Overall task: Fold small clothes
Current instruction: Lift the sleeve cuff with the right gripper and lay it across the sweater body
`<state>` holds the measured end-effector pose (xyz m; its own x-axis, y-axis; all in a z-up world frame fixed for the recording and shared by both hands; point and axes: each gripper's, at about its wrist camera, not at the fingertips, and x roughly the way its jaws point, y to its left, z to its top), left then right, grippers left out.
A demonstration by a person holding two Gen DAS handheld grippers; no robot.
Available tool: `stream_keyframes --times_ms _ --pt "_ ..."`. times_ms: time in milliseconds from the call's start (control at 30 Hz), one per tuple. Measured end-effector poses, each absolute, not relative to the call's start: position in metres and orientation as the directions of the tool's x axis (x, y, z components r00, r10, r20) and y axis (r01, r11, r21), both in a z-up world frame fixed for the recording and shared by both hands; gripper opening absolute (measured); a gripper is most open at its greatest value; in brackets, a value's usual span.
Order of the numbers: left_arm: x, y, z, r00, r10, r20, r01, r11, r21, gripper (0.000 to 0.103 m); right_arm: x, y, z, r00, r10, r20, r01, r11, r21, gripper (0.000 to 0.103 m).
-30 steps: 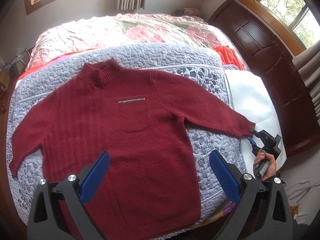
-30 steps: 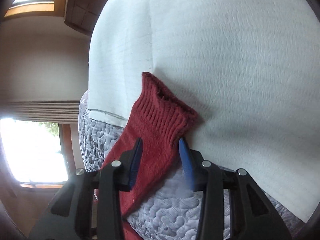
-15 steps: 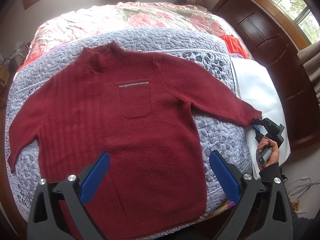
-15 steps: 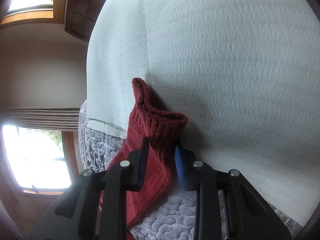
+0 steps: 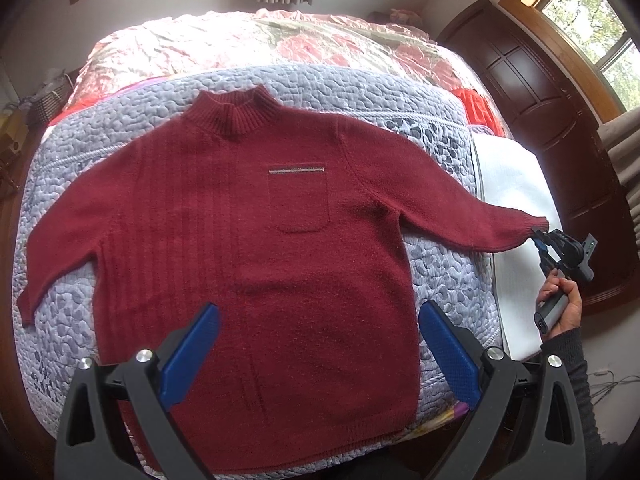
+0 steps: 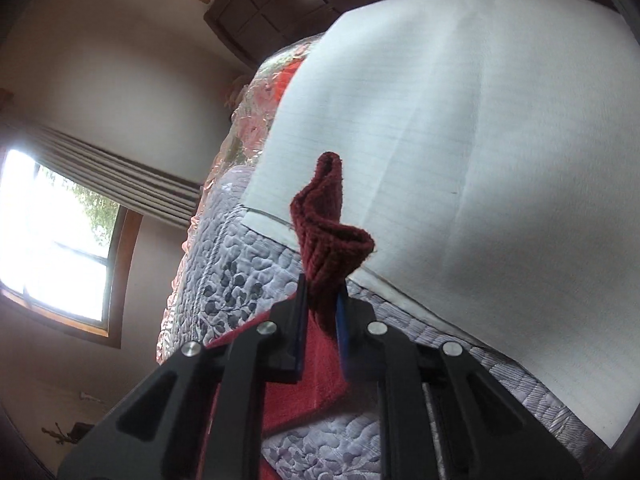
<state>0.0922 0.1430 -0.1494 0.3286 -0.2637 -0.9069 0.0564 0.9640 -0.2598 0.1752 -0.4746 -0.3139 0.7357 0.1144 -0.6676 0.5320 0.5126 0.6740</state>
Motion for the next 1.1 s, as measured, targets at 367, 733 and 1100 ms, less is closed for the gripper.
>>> stream_keyframes --times_ms 367,733,1100 --pt "0.065 0.221 -0.119 0.422 -0.276 -0.864 -0.041 0.946 -0.322 0.099 0.226 -0.351 -0.186 0.778 0.137 -0.613 0.308 0.767 0.562 0.011" --pt "0.033 0.298 -0.107 0.508 -0.182 -0.842 -0.148 0.945 -0.293 0.099 0.258 -0.194 -0.122 0.766 0.200 -0.611 0.059 0.925 0.376 0.011" --pt "0.020 0.354 -0.104 0.550 -0.097 -0.829 -0.200 0.949 -0.244 0.099 0.290 -0.036 -0.139 0.669 0.279 -0.689 -0.160 0.959 0.233 0.011"
